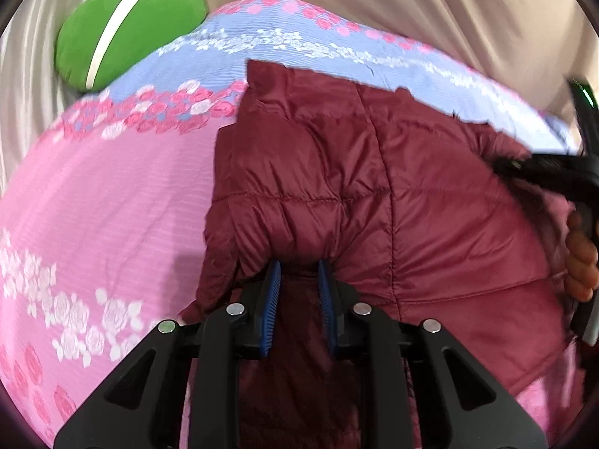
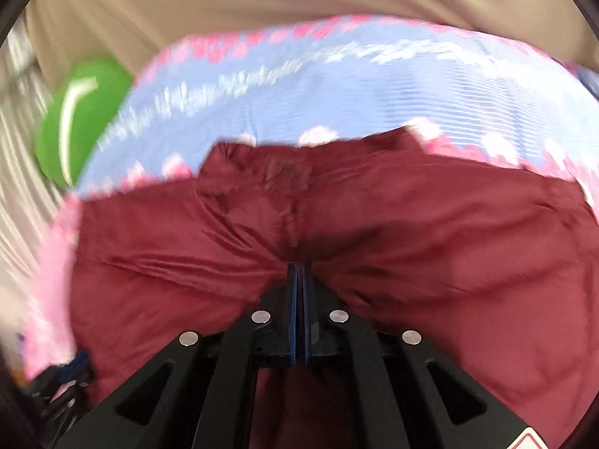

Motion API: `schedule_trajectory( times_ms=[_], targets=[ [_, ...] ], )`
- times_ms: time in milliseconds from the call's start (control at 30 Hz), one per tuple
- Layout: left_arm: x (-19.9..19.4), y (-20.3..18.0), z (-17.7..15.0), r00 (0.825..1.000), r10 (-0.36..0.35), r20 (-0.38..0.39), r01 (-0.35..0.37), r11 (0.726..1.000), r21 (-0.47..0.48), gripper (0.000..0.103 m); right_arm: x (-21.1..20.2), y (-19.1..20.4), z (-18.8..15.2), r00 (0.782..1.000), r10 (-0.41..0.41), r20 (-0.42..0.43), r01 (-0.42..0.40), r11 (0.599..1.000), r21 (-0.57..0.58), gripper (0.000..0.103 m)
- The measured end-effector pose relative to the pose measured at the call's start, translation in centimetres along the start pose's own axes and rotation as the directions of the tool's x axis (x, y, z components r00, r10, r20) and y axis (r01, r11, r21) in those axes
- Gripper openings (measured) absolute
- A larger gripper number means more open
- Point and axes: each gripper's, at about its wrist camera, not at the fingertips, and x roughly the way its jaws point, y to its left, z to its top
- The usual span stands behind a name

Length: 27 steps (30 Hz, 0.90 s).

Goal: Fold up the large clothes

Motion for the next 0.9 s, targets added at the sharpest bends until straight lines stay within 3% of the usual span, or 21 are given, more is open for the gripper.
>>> schedule_trajectory(
  times_ms=[67, 167, 233, 300, 400, 467, 633, 767, 900],
  targets=[
    [-1.7, 1.1, 0.0, 0.999, -0.043, 0.022, 0.044, 0.998, -0.038, 0.04, -3.1, -1.8, -0.8, 0.999, -0.018, 0.044, 0.018, 1.0, 0.009, 0.004],
    [-4.4, 2.0, -0.3, 0.997, -0.015, 0.078, 0.018, 0.999, -0.047, 0.059, -7.4, -5.7, -3.2, 0.987, -0.126, 0.1, 0.122, 0.992, 0.039, 0.007],
    [-5.1, 2.5, -0.7, 0.997, -0.01, 0.08, 0.015, 0.998, -0.055, 0.059, -9.4, -8.7, -5.1, 0.971, -0.209, 0.116, 0.2, 0.976, 0.09, 0.007],
    [-5.0, 3.0, -1.1, 0.998, -0.042, 0.05, 0.046, 0.995, -0.087, 0.059, -11.2, -12.3, -7.4, 0.939, -0.324, 0.111, 0.303, 0.938, 0.168, 0.012],
    [-3.7, 3.1, -1.7, 0.996, -0.091, 0.01, 0.092, 0.988, -0.128, 0.059, -11.5, -15.8, -9.3, 0.948, -0.312, 0.067, 0.288, 0.927, 0.24, 0.014],
    [-2.1, 2.3, -2.0, 0.998, -0.059, -0.018, 0.056, 0.992, -0.116, 0.059, -10.1, -17.1, -9.9, 0.958, -0.283, 0.037, 0.267, 0.933, 0.24, 0.016],
    [-0.1, 1.2, -2.3, 0.999, 0.027, -0.025, -0.028, 0.997, -0.074, 0.062, -11.3, -16.7, -9.9, 0.927, -0.371, 0.054, 0.349, 0.907, 0.237, 0.024],
    [-1.3, 1.5, -2.4, 0.999, 0.02, -0.025, -0.023, 0.995, -0.101, 0.061, -14.4, -10.6, -9.3, 0.955, -0.242, 0.172, 0.225, 0.968, 0.113, 0.024],
    [-2.1, 1.4, -2.5, 1.0, 0.0, -0.03, -0.004, 0.992, -0.128, 0.062, -13.2, -2.9, -9.2, 0.992, -0.015, 0.122, 0.027, 0.995, -0.095, 0.024]
  ],
)
